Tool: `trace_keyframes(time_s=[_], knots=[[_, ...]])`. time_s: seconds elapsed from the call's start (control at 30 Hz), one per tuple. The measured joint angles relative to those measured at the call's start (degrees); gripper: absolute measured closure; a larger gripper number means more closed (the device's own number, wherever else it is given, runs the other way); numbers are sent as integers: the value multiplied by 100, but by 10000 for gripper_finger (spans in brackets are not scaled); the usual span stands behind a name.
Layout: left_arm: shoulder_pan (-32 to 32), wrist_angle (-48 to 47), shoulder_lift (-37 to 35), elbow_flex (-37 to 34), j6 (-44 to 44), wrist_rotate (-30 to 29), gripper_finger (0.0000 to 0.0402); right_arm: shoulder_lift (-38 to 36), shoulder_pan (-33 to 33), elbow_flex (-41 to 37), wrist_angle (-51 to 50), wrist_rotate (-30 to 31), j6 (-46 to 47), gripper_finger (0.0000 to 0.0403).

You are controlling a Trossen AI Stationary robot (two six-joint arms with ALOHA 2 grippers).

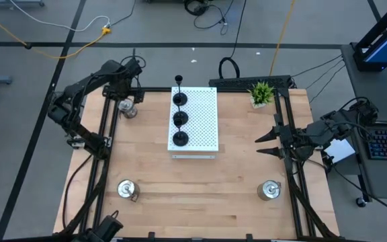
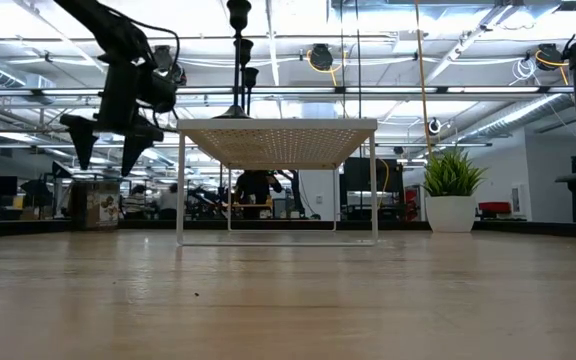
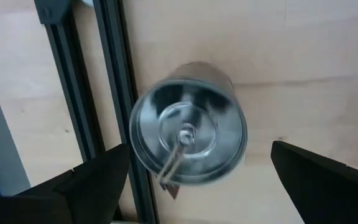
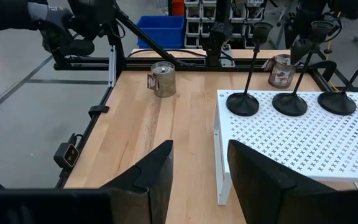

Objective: Pick & Place candle stick holders
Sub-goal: Put the top left silver scented candle on the shelf

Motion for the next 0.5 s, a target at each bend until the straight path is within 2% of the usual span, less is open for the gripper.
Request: trace_keyframes(time_s=[0.5], knots=[[-30,165,-4,-61,-232,-110,7,0,0,0,0,-15,258,259]])
